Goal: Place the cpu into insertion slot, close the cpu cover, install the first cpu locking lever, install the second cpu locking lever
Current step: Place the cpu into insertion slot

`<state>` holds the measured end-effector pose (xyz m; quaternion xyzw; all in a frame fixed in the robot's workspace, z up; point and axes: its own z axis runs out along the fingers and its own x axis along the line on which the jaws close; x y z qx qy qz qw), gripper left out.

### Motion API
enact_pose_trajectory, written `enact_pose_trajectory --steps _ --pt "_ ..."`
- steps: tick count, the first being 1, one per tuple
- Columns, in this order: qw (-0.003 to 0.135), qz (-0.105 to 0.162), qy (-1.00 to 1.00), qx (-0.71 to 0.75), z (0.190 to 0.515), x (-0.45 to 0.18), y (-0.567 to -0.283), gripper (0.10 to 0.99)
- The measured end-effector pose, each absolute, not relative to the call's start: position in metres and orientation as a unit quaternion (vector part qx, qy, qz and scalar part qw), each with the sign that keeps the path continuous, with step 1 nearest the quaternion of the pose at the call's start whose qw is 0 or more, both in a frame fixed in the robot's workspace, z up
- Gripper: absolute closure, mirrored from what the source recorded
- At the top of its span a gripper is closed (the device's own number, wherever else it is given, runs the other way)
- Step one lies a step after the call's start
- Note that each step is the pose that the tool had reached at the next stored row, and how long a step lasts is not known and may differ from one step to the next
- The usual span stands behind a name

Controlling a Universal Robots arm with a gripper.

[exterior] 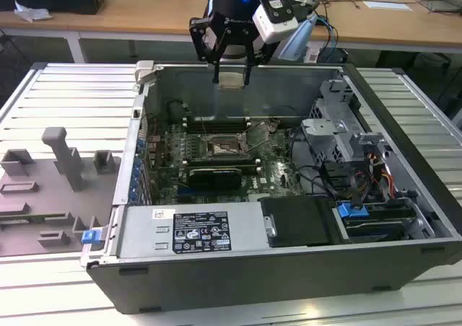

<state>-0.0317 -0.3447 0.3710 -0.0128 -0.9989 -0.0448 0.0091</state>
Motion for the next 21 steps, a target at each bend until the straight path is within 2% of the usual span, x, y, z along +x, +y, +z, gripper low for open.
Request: enact_pose_trajectory --steps 21 --pt "0.006 -0.045 -0.995 -0.084 0.3709 -0.0317 -0.3447 0.545"
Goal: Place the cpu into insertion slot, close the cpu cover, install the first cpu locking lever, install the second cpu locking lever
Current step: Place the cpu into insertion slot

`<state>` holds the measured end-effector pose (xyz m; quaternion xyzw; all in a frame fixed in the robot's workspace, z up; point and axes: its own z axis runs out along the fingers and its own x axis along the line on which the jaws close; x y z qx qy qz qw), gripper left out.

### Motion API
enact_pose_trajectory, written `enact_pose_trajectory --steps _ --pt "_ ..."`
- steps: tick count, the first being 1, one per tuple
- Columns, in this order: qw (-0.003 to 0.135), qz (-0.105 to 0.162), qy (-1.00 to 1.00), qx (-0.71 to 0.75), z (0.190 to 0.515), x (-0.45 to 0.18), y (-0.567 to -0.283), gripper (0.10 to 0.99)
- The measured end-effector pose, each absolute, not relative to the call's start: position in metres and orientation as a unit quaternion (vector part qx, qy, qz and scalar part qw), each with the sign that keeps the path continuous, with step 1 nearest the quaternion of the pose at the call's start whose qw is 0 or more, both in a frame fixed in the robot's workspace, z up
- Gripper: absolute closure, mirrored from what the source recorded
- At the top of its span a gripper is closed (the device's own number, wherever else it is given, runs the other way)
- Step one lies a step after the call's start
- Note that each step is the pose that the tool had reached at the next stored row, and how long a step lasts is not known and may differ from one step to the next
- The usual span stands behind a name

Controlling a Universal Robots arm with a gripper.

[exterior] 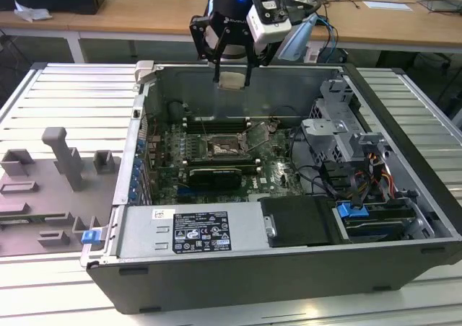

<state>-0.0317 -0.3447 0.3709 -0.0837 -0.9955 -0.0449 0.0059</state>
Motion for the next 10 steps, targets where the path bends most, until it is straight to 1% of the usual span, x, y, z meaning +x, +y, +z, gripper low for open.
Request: enact_pose_trajectory --steps 10 --pt "0.004 -0.045 -0.992 -0.115 0.3706 -0.0317 -0.3447 0.545"
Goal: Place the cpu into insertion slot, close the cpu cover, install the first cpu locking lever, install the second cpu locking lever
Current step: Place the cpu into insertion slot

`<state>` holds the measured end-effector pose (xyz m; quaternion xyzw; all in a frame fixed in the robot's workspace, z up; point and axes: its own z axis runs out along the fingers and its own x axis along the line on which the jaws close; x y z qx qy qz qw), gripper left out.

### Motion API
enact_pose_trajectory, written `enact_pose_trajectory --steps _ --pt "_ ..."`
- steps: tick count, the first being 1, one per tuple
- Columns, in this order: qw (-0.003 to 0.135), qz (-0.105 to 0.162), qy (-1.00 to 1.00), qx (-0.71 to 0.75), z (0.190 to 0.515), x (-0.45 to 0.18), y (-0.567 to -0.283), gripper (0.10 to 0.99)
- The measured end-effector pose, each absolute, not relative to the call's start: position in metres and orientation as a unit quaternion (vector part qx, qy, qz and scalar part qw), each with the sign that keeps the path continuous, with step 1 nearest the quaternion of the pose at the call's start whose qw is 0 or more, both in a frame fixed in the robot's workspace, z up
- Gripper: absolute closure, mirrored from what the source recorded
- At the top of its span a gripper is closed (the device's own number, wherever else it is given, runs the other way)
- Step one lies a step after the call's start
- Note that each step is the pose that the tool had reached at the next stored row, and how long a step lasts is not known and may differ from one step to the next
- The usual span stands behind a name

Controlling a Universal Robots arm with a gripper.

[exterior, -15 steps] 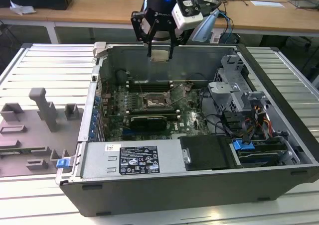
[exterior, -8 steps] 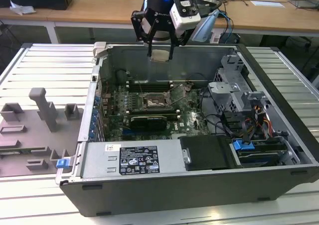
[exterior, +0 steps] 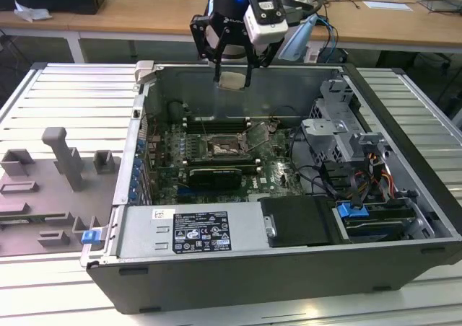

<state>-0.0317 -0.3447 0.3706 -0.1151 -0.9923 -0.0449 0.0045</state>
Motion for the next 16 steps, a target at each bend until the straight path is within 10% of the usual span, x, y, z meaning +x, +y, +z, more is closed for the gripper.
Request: enact_pose_trajectory --steps 16 --pt "0.002 -0.045 -0.985 -0.164 0.3700 -0.0317 -0.3447 0.545"
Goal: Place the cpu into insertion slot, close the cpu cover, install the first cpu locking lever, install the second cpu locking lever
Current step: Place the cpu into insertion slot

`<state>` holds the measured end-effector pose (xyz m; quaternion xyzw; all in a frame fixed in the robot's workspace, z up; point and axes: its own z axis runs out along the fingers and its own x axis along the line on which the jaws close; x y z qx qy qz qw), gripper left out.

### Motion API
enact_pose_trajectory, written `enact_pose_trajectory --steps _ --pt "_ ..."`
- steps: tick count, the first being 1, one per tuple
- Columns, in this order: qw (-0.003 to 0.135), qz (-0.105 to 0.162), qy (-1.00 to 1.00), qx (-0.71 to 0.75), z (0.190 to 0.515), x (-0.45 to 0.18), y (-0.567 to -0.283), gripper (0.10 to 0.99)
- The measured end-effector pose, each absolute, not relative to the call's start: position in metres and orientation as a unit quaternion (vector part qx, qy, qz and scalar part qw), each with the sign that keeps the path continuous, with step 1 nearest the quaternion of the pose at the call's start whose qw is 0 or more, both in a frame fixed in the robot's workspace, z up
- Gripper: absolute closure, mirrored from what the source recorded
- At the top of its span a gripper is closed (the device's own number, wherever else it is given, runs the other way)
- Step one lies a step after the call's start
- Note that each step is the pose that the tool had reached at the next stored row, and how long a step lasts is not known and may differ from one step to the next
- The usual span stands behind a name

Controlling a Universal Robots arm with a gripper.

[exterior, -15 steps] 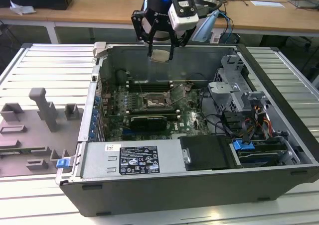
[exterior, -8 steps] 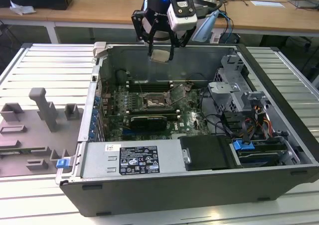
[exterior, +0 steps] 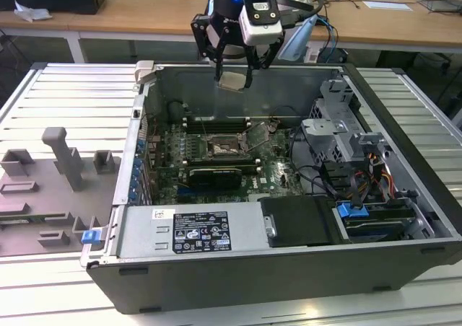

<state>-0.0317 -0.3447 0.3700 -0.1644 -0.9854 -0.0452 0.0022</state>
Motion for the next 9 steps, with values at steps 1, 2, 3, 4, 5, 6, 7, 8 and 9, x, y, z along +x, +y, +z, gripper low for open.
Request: enact_pose_trajectory --steps 1,2,3,4,5,6,7,8,9 --pt "0.002 -0.045 -0.985 -0.167 0.3700 -0.0317 -0.3447 0.545" --pt "0.002 -0.045 -0.984 -0.170 0.3700 -0.0317 -0.3447 0.545" --pt "0.002 -0.045 -0.984 -0.172 0.3699 -0.0317 -0.3447 0.545" --pt "0.002 -0.045 -0.983 -0.176 0.3699 -0.0317 -0.3447 0.545" --pt "0.002 -0.045 -0.983 -0.178 0.3699 -0.0317 -0.3447 0.545" --pt "0.001 -0.045 -0.982 -0.181 0.3699 -0.0317 -0.3447 0.545" --pt "0.001 -0.045 -0.982 -0.183 0.3699 -0.0317 -0.3447 0.545" --pt "0.001 -0.045 -0.981 -0.187 0.3699 -0.0317 -0.3447 0.545" --pt "0.001 -0.045 -0.981 -0.190 0.3699 -0.0317 -0.3447 0.545"
